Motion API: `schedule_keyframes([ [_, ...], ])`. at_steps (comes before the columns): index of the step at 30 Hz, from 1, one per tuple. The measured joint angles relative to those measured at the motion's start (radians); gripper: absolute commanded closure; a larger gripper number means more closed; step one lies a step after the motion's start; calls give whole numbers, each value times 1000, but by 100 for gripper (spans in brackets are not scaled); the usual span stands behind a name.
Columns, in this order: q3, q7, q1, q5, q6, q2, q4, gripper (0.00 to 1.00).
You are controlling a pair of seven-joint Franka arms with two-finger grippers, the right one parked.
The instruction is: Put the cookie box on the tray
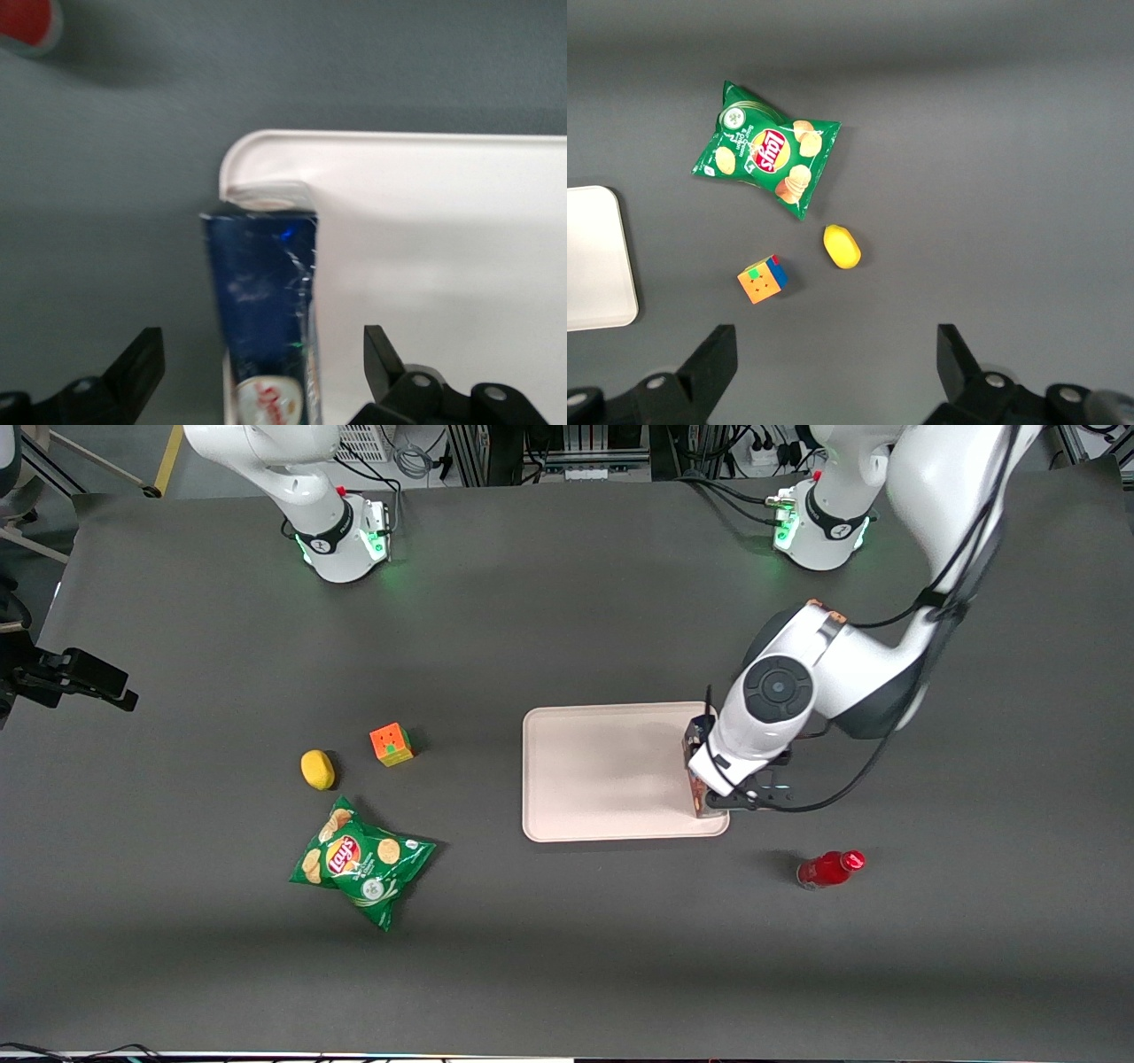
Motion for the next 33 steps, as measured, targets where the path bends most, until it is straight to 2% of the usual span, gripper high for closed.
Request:
schedule_keyframes([
  [4,0,111,7,-52,-199,-38,154,0],
  [7,13,181,16,-66,-284,-75,218,0],
  [13,130,389,19,-108,-360,-177,254,0],
  [22,375,658,24,-199,-378,-275,239,0],
  [27,434,691,26,-240,-361,-315,192,0],
  [33,467,692,25,-289,-241,-414,21,0],
])
